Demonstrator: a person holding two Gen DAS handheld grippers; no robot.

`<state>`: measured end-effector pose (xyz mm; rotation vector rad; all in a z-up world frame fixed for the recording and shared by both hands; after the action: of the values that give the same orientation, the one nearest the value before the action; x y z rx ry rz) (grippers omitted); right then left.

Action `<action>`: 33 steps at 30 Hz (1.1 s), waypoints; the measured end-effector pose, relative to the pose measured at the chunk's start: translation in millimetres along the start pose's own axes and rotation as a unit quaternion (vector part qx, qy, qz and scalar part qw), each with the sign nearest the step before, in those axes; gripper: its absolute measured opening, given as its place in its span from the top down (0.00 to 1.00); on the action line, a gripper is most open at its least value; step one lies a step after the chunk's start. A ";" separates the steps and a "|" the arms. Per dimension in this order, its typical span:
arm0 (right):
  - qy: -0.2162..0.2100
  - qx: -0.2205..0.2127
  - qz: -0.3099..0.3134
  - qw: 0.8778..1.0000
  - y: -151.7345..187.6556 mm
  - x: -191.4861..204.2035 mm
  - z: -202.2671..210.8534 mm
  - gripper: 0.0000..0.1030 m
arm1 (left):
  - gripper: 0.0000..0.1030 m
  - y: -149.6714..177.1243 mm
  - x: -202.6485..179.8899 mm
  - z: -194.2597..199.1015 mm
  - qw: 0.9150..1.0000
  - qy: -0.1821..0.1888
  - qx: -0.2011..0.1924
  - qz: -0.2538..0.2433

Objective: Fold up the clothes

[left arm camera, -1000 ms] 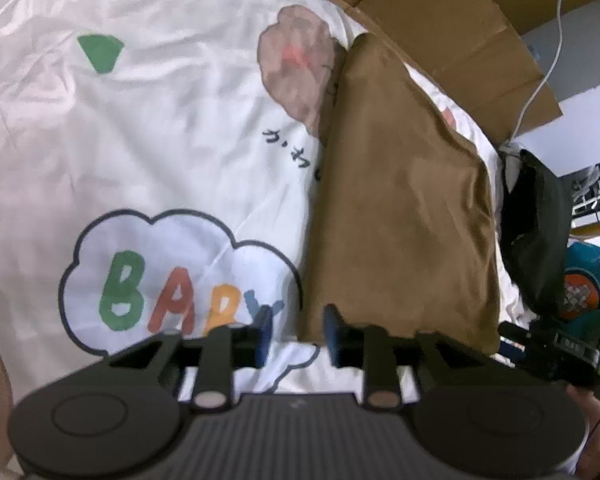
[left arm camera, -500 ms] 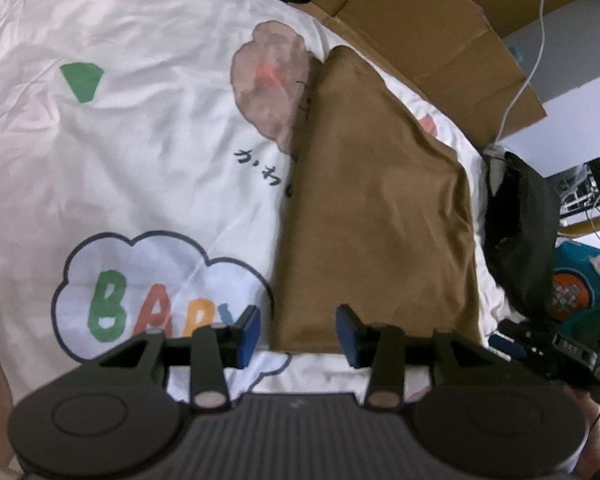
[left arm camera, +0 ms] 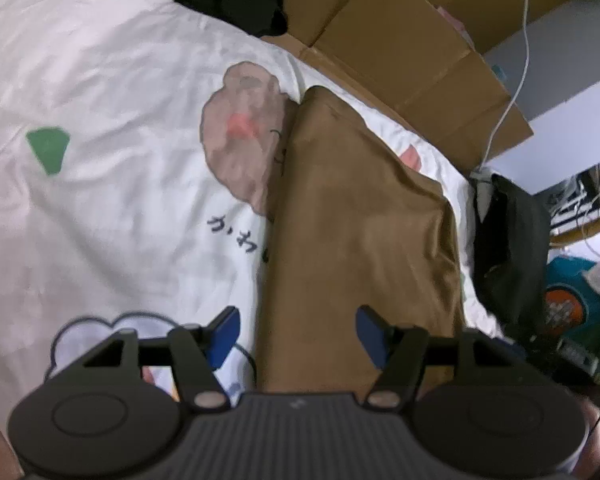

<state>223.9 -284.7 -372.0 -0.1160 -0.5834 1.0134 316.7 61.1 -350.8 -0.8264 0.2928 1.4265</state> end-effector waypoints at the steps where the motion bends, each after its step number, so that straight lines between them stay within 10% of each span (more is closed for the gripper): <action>1: -0.001 -0.001 0.002 1.000 -1.8 1.1 -0.5 0.31 | 0.35 -2.4 -0.3 -0.9 1.000 -0.003 0.000 -0.005; 33: 0.009 -0.019 0.028 0.999 -71.5 16.0 -33.1 0.31 | 0.32 -98.2 -33.7 -47.3 0.999 0.014 -0.001 -0.051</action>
<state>301.8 -304.2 -368.2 -0.1749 -0.5855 1.0552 417.4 11.6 -330.3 -0.8518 0.2665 1.3214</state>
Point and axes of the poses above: each gripper's, at about its wrist camera, not at the fingertips, and z roughly against the way its jaws point, x to its left, y to its underside, the point moved 7 cm from there along -z, roughly the way its jaws point, and after that the axes turned 12 degrees about y, right-handed, at the moved point
